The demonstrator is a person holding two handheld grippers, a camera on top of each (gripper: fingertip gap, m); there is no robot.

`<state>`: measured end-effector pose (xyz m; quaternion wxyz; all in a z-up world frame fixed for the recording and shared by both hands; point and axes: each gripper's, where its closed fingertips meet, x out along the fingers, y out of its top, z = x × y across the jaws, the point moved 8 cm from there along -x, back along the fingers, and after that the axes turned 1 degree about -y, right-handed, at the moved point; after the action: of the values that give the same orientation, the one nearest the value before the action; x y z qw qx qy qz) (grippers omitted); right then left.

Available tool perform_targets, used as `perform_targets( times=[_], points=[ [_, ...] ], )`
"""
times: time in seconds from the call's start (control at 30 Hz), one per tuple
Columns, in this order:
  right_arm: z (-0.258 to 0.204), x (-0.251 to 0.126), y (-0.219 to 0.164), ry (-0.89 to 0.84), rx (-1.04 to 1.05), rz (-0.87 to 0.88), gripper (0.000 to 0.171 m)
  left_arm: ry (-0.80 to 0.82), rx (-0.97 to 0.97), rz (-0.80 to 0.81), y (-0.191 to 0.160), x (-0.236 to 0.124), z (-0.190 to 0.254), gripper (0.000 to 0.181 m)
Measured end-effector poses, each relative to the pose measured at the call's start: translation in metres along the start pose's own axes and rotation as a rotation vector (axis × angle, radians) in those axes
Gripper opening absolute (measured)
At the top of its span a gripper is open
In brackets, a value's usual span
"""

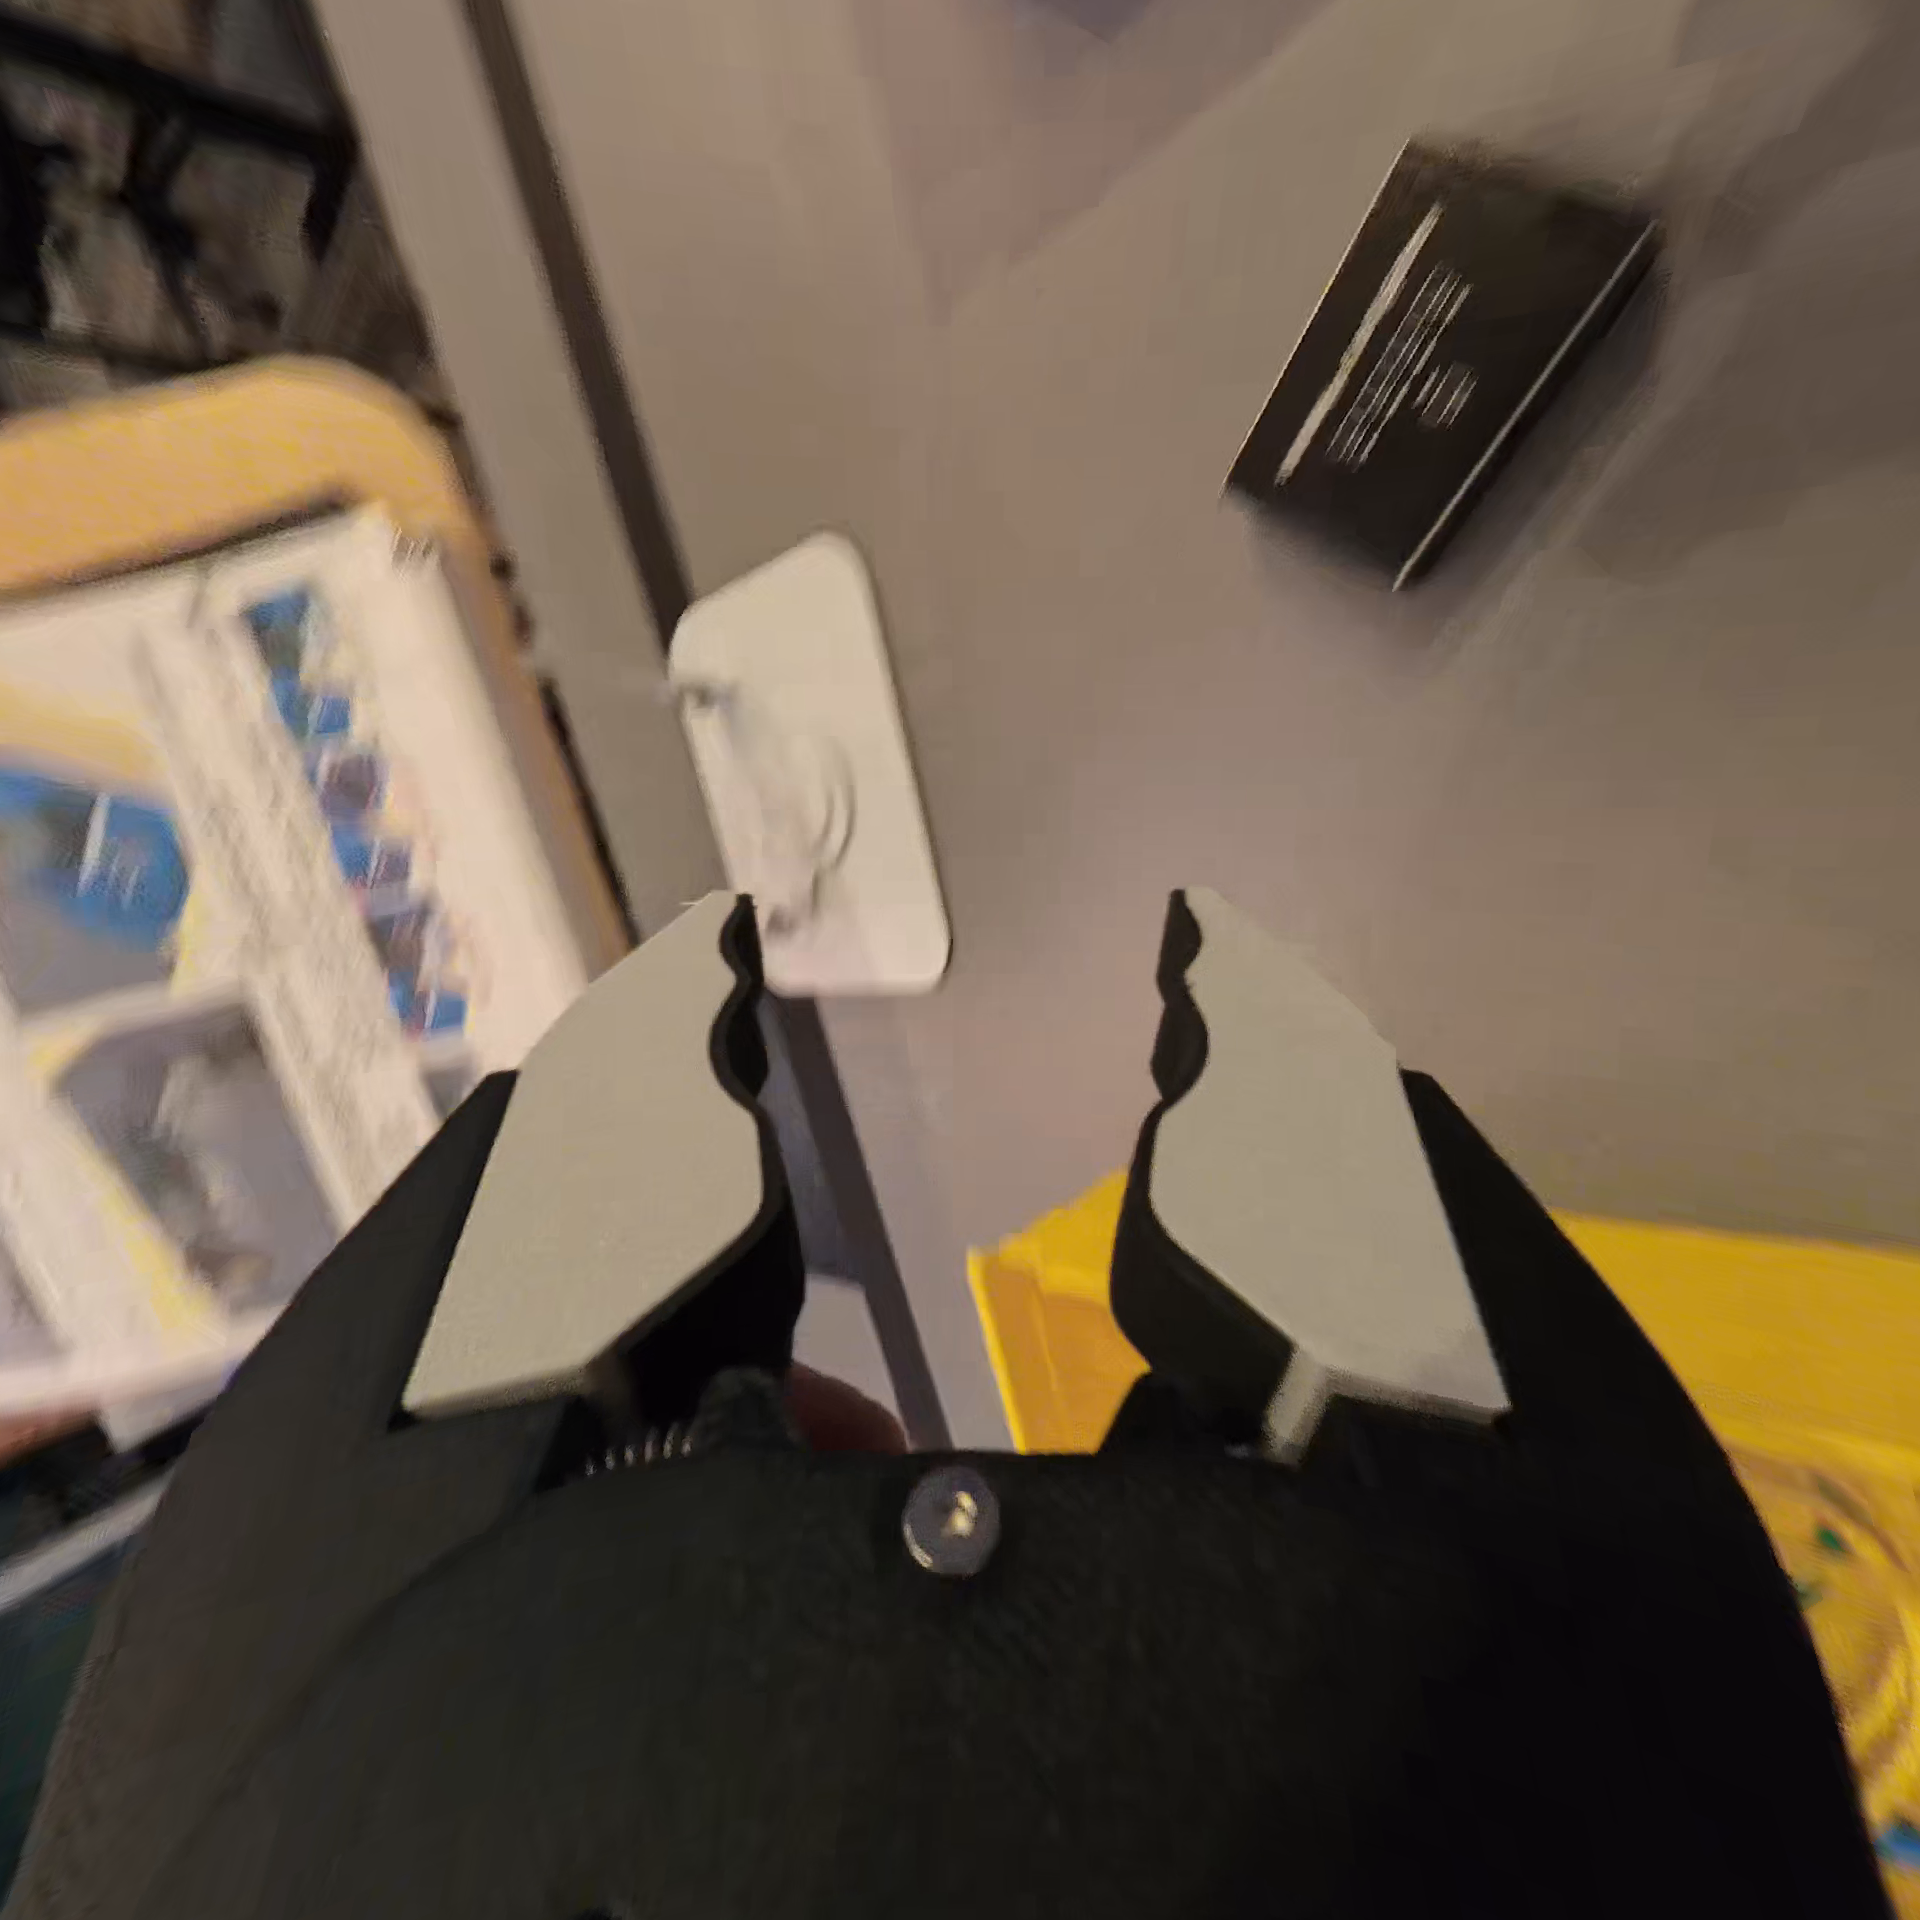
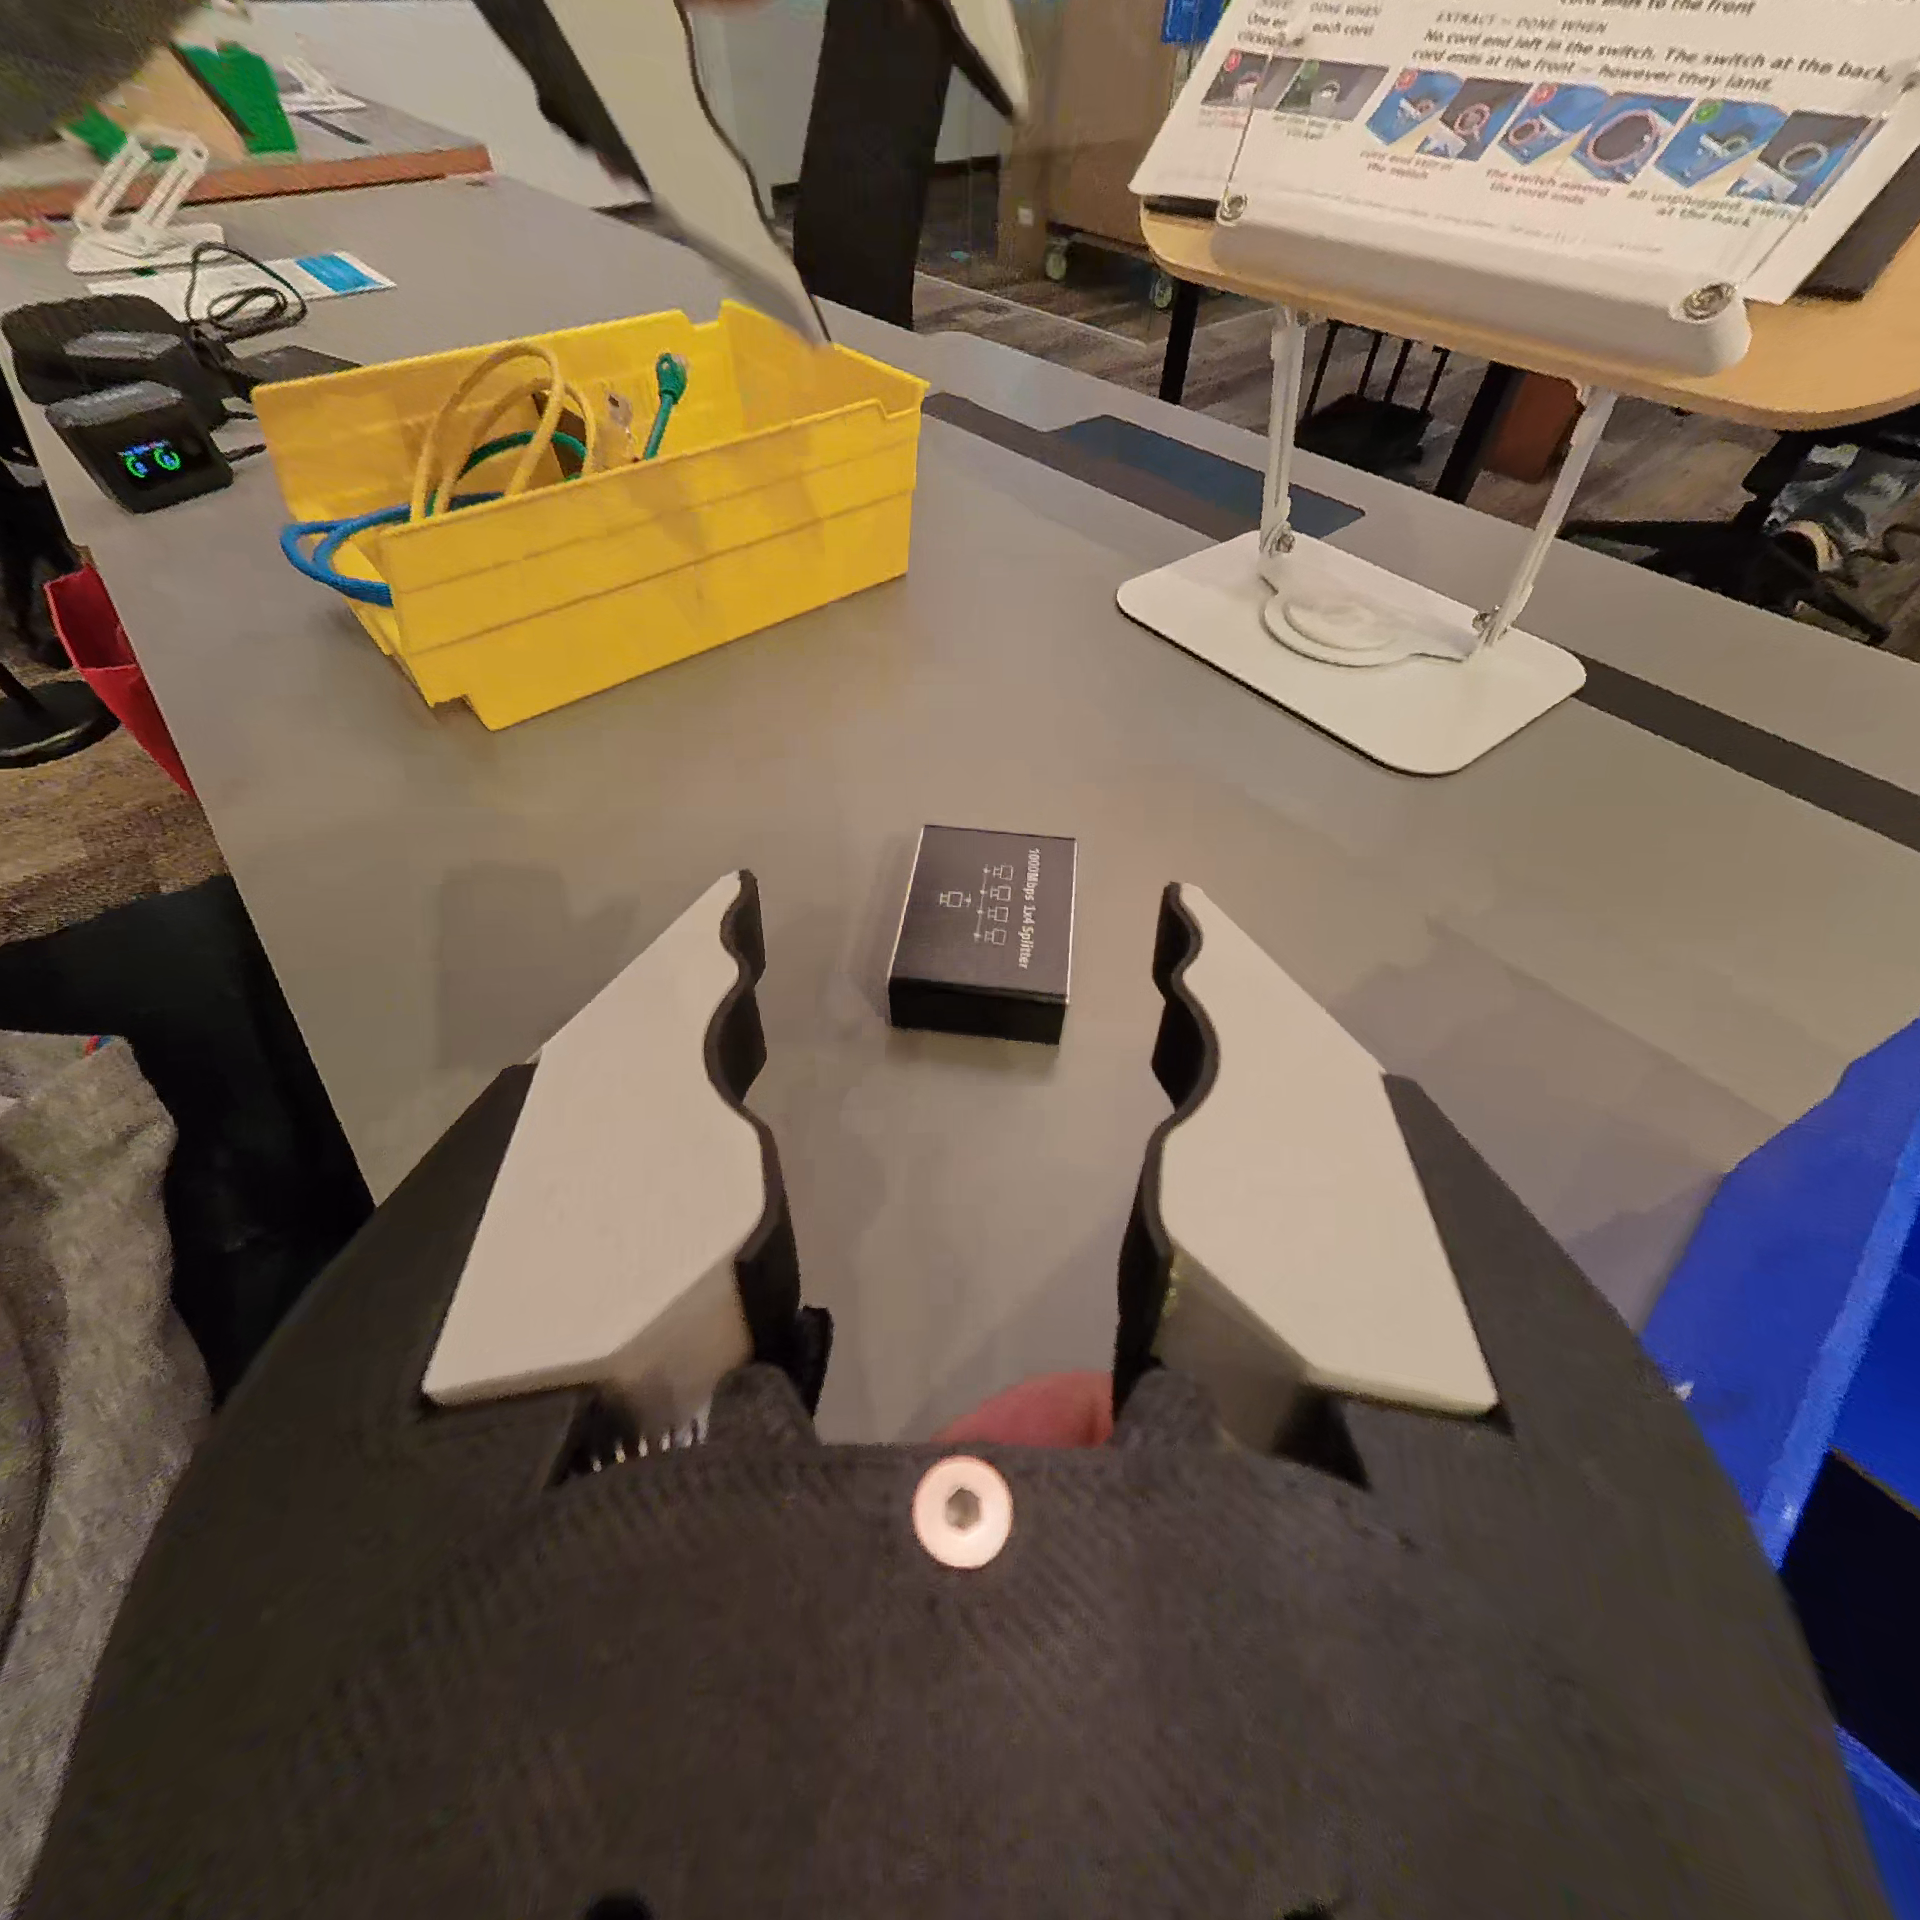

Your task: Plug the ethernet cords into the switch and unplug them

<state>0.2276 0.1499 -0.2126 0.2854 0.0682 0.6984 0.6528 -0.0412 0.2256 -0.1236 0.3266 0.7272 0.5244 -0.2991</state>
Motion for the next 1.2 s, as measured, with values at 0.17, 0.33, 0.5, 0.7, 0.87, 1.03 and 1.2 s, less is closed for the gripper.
perform_targets(
  times=[0.17, 0.33, 0.5, 0.7, 0.87, 1.03, 1.2],
  points=[
    [-0.007, 0.008, 0.005, 0.035, -0.005, 0.004, 0.070, 0.025, -0.196, -0.167, -0.101, -0.068, 0.019, 0.052],
    [-0.019, 0.019, 0.011, 0.068, -0.018, -0.014, 0.069, 0.016, -0.438, -0.247, -0.181, -0.070, 0.065, 0.054],
    [-0.029, 0.023, 0.017, 0.074, -0.054, -0.046, 0.068, 0.042, -0.452, -0.218, -0.210, -0.058, 0.094, 0.057],
    [-0.036, 0.029, 0.015, 0.079, -0.036, -0.077, 0.068, -0.017, -0.496, -0.053, -0.167, -0.060, 0.112, 0.055],
    [-0.045, 0.037, 0.013, 0.101, -0.039, -0.098, 0.068, 0.021, -0.581, -0.040, -0.147, -0.040, 0.134, 0.050],
    [-0.049, 0.037, 0.014, 0.111, -0.045, -0.099, 0.068, 0.069, -0.726, 0.023, -0.148, -0.014, 0.144, 0.049],
    [-0.047, 0.034, 0.014, 0.109, -0.030, -0.082, 0.068, 0.078, -0.863, 0.068, -0.148, -0.007, 0.139, 0.021]
  ],
)
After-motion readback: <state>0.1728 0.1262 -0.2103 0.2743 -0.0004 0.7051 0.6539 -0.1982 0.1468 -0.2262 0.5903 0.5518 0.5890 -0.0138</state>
